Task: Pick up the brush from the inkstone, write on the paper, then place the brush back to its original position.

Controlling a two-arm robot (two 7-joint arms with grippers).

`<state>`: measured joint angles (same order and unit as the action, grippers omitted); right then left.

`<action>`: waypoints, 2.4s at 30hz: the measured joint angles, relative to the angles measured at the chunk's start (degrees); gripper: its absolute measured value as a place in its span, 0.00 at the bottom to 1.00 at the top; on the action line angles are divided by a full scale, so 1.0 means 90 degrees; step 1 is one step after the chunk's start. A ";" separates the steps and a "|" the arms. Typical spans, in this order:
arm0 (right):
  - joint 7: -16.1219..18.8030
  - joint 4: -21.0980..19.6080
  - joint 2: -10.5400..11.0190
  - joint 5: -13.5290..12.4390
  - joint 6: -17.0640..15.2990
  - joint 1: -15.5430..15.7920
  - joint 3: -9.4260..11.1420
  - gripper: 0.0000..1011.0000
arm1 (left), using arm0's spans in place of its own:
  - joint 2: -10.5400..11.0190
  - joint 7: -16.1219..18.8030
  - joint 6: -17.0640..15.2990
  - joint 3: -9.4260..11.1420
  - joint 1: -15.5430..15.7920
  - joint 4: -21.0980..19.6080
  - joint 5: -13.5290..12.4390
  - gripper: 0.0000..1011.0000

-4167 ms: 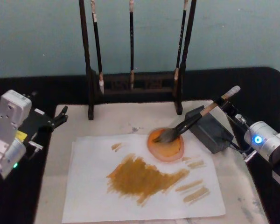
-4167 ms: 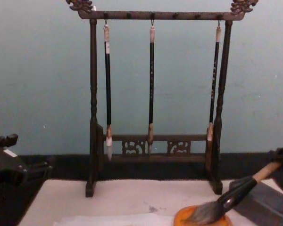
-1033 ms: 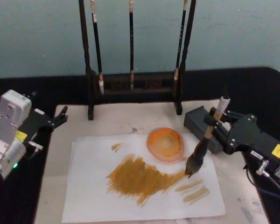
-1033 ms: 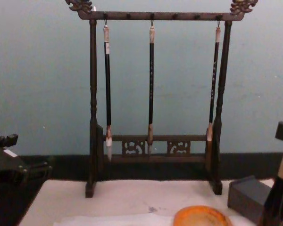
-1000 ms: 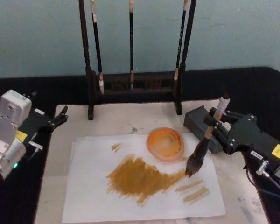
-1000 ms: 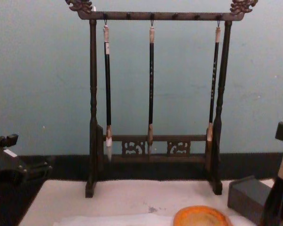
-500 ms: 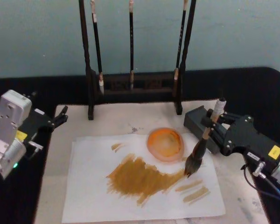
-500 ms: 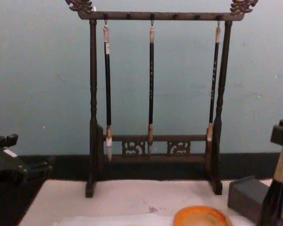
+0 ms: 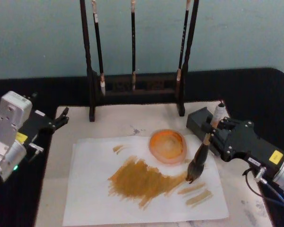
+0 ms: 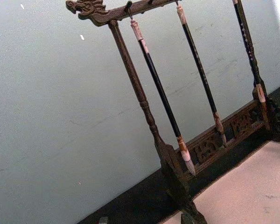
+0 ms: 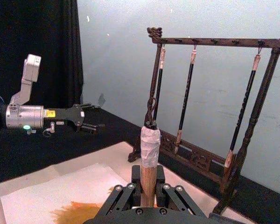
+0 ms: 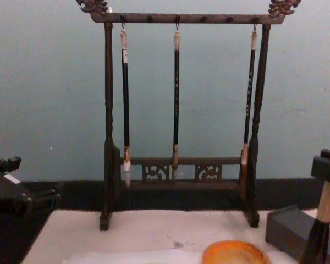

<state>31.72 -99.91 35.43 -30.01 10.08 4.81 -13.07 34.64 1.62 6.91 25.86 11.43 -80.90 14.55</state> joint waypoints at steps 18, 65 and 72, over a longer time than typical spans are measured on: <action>-0.0160 -0.0213 0.0100 0.0182 -0.0096 0.0232 0.0167 0.17 | 0.0000 0.0000 0.0000 0.0000 0.0000 0.0000 0.0000 1.00; -0.0540 -0.0620 0.0074 0.0698 -0.0164 0.0744 0.0914 0.17 | 0.0000 0.0000 0.0000 0.0000 0.0000 0.0000 0.0000 1.00; -0.0473 -0.0627 -0.0025 0.0649 -0.0020 0.0615 0.0963 0.17 | 0.0000 0.0000 0.0000 0.0000 0.0000 0.0000 0.0000 1.00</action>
<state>27.46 -105.56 35.21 -24.17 9.90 10.35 -4.40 34.64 1.62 6.91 25.86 11.43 -80.90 14.55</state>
